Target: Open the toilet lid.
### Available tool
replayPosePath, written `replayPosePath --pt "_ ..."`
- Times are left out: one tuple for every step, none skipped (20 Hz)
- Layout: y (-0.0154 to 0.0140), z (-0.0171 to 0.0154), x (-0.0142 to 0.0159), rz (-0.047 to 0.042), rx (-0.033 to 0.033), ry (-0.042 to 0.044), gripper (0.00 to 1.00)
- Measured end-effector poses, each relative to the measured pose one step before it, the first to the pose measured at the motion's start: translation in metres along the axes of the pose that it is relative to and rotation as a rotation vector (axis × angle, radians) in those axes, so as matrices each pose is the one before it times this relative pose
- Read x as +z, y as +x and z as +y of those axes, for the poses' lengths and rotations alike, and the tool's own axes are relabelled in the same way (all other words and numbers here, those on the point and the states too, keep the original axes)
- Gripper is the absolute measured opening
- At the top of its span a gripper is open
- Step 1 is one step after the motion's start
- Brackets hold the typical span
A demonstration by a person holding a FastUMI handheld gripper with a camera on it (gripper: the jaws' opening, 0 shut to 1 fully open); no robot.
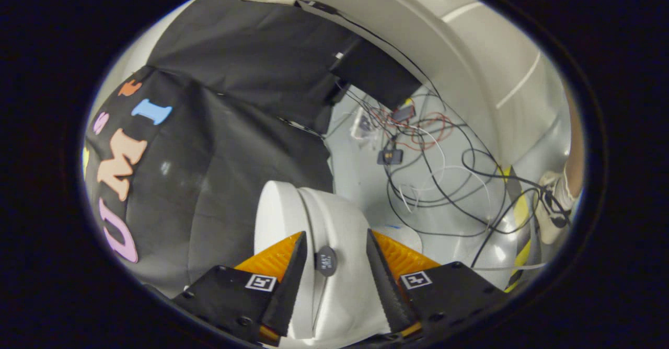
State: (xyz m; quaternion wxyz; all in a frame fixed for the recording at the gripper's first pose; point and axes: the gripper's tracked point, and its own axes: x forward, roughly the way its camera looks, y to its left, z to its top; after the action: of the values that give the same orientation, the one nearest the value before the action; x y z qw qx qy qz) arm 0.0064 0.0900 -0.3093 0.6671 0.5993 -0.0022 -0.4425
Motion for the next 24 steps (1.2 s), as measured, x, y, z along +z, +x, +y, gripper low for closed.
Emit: replayPosePath --pt "0.00357 0.00023 -0.00437 0.02504 0.01717 0.01448 0.71" --pt "0.00149 0.00413 -0.00655 0.02671 0.03110 0.01606 0.71" --pt "0.00349 0.00589 -0.00601 0.02405 0.03408 0.01413 0.71" --pt "0.00449 0.00263 -0.00642 0.02657 0.01380 0.00707 0.71" --pt "0.00490 -0.00093 -0.00708 0.02595 0.00569 -0.00315 0.71" --pt "0.00501 0.00188 -0.00559 0.02447 0.01061 -0.01071 0.71" --pt "0.00488 0.00465 -0.00124 0.01652 0.02252 -0.00651 0.71" --pt "-0.00224 -0.00021 -0.00340 0.02534 -0.00756 -0.01381 0.57" --pt "0.00671 0.00123 -0.00334 0.00876 -0.00345 -0.02966 0.43" --pt "-0.00358 0.00219 0.00193 0.00155 -0.00186 -0.03816 0.29" --pt "-0.00175 0.00264 0.00095 -0.00200 0.00486 -0.03873 0.29" --pt "-0.00108 0.00269 0.00149 -0.00599 0.00863 -0.04632 0.29" --pt "-0.00319 0.00060 0.00014 0.00878 0.00496 -0.02912 0.29" --pt "-0.00049 0.00138 0.00067 -0.00246 0.01192 -0.01020 0.30" --pt "-0.00213 0.00497 0.00234 -0.01030 0.01965 0.00376 0.30" --pt "-0.00372 0.00805 0.00305 -0.01587 0.02169 -0.00525 0.30" --pt "-0.00327 0.01056 0.00385 -0.01698 0.02276 -0.01910 0.30" --pt "-0.00547 0.01178 0.00226 -0.01192 0.01854 -0.02154 0.30" --pt "-0.00457 0.01159 0.00359 -0.01234 0.01773 -0.02747 0.30" --pt "-0.00339 0.01076 0.00239 -0.00650 0.01438 -0.03293 0.30" --pt "-0.00352 0.00971 0.00348 -0.00461 0.01020 -0.03527 0.30" --pt "-0.00519 0.01162 0.00197 -0.00017 0.01321 -0.03509 0.30" --pt "-0.00456 0.01198 0.00390 -0.00671 0.02130 -0.02482 0.30" --pt "-0.00356 0.01477 0.00369 -0.00775 0.02585 -0.01758 0.30"
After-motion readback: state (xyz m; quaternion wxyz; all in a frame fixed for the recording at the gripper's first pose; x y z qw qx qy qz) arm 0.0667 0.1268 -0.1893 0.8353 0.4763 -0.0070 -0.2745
